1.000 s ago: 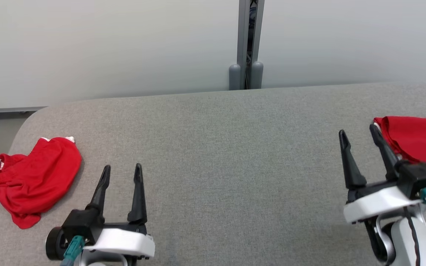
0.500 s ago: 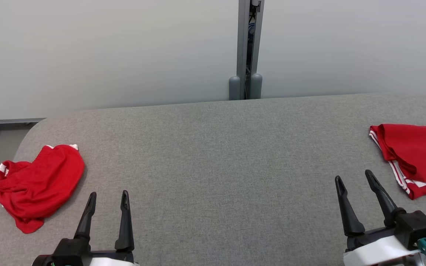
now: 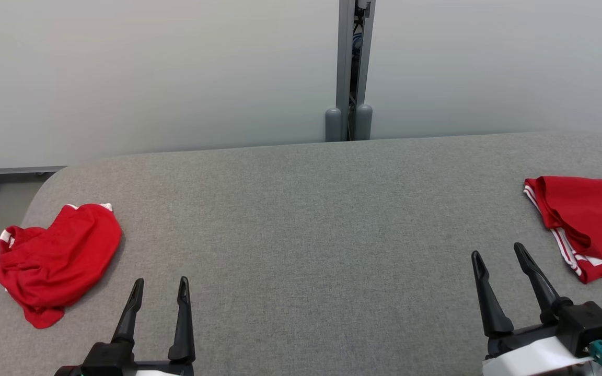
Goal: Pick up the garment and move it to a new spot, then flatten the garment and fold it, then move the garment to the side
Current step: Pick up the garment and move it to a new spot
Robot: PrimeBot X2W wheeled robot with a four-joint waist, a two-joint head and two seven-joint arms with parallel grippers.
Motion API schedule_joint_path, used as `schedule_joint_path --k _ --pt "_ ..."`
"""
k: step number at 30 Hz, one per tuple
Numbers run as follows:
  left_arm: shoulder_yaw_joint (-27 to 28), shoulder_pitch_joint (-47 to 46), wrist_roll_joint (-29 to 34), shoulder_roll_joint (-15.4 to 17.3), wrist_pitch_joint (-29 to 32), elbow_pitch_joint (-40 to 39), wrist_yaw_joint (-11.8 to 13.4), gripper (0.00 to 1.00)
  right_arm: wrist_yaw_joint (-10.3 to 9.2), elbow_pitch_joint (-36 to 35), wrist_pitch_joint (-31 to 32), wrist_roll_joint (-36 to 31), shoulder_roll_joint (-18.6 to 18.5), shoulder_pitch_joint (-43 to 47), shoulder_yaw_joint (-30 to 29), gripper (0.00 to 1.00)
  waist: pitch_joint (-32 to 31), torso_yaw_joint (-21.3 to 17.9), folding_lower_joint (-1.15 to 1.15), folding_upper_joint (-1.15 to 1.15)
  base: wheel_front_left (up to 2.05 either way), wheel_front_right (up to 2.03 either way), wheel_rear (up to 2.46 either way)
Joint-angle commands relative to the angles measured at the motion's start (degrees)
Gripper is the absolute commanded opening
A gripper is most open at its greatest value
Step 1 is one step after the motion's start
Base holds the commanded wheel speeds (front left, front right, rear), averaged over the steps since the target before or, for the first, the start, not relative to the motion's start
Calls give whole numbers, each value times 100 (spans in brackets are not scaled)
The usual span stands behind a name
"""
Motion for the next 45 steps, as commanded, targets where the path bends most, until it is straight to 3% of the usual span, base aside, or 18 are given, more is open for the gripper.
schedule_joint_path --k 1,11,34,45 --pt "2 -44 34 15 -24 19 19 100 -2 3 -4 40 -9 16 -10 100 5 22 0 0 0 0 0" --pt "0 -164 -3 16 -24 -8 67 100 -2 32 -4 174 -9 -50 100 100 100 418 0 0 0 0 0" --pt "25 -152 52 15 -25 -204 243 100 -2 15 -4 316 -13 79 294 100 175 2276 0 0 0 0 0" --pt "94 -129 6 14 -25 -252 245 100 -2 57 -4 308 -15 -43 371 100 252 2601 0 0 0 0 0"
